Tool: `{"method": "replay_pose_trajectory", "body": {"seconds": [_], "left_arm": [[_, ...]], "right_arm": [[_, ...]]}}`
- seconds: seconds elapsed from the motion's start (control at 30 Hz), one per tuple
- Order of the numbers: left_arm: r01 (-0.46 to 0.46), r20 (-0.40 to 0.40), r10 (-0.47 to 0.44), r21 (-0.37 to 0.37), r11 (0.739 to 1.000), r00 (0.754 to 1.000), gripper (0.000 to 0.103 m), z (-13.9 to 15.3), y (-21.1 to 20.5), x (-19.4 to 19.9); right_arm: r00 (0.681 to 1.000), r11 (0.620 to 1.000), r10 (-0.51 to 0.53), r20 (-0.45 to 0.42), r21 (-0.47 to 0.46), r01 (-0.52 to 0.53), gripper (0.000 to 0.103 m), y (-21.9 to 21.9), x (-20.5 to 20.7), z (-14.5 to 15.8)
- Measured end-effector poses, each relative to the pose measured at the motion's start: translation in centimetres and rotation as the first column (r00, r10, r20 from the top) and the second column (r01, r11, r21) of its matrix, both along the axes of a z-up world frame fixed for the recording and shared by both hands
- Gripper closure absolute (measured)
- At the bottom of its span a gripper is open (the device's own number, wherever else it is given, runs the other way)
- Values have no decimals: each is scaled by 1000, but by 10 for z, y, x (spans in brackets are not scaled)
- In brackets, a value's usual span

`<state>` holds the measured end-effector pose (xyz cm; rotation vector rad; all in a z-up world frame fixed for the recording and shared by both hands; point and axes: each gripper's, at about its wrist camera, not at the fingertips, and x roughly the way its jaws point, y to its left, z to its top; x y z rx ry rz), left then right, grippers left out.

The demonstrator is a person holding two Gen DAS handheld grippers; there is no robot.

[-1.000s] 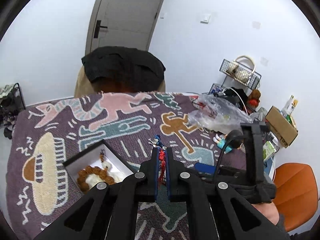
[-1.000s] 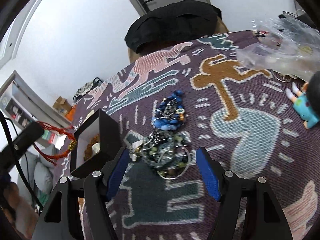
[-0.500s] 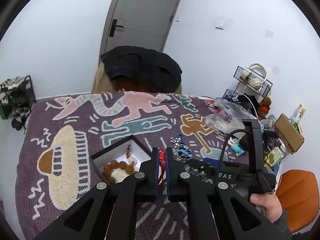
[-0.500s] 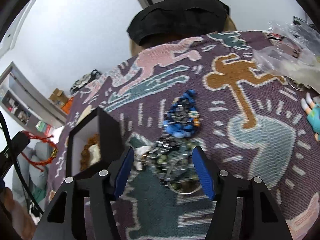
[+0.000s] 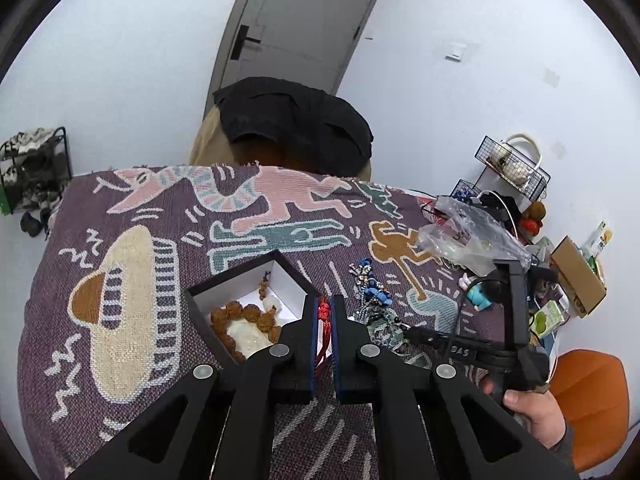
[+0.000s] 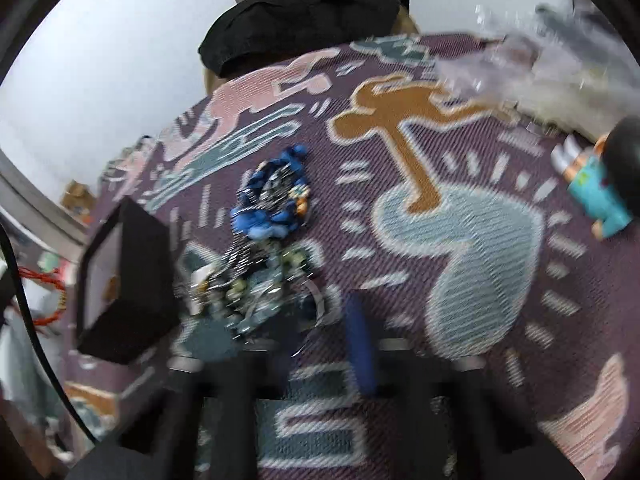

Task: Organize jewelry
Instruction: 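Carry the red string bracelet into the black box and open the left tool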

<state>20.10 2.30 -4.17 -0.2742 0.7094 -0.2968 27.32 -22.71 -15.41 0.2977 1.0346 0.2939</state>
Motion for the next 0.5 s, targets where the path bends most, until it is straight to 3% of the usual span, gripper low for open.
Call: {"method": "replay_pose_trajectory", "body": {"seconds": [0.37,0.5], "left_arm": [[-5,29,5,1,1000,1000,97,13,1,-17],[-11,37,11,-1,1000,999,97,17,3,-22]], "right_arm": [[988,989,29,152,142,-51,99,-8,-32,62],[978,987,34,205,145,-65,99,-7,-41,85]]}}
